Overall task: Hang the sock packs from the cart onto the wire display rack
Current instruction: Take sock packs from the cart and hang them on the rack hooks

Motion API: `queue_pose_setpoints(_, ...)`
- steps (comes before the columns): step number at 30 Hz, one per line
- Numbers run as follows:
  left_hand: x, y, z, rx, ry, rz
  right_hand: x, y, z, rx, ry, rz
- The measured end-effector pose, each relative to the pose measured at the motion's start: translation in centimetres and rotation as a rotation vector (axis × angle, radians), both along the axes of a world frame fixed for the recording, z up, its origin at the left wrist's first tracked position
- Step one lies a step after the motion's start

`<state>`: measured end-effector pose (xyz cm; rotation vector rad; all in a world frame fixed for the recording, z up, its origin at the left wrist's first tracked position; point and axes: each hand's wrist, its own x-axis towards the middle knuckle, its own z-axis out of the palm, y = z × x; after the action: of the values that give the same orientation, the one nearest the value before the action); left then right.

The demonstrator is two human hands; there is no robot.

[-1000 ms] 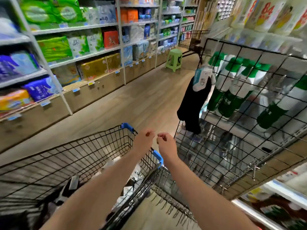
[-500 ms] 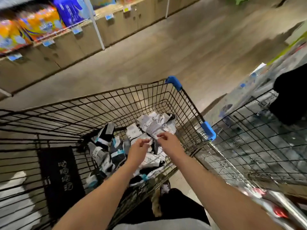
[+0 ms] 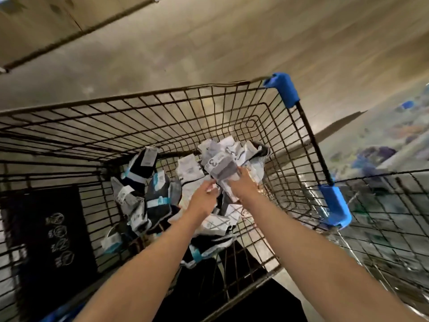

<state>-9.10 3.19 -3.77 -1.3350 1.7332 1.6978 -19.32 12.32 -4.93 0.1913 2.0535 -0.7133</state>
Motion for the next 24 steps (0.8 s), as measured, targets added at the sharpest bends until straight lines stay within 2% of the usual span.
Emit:
queue_pose_setpoints(2, -0.2, 0.3, -0.6, 0.035, -0.017, 0.004, 0.2, 0.7, -1.2, 0.101, -0.020, 0.047)
queue_pose_setpoints(4, -0.2, 0.7, -0.8, 0.094, -0.029, 0.011, 0.5, 1.3, -1.6, 0.117, 0.023, 0.051)
queue_pose_setpoints(8, 0.7, 0.9, -0.5, 0.100, 0.007, 0.067, 0.5, 1.5, -1.2, -0.074, -0.092, -0.245)
queue_pose_setpoints(11, 1.6, 0.7, -0.2, 0.100, 0.048, 0.154, 0.5, 1.4, 0.2, -0.155, -0.155, -0.307)
queue_pose_setpoints(15, 2.1, 0.5, 1.2, 0.078, 0.105, 0.211, 0.9, 1.7, 2.2, -0.239, -0.182, -0.202)
queue_pose_setpoints(20, 2.9, -0.4, 4.0, -0.040, 0.124, 0.195, 1.9, 1.7, 4.4, -0.286, -0.163, -0.154)
queue_pose_setpoints(24, 3.4, -1.5, 6.2, -0.113, 0.164, 0.147, 2.4, 1.2, 6.6, -0.285, 0.108, 0.041)
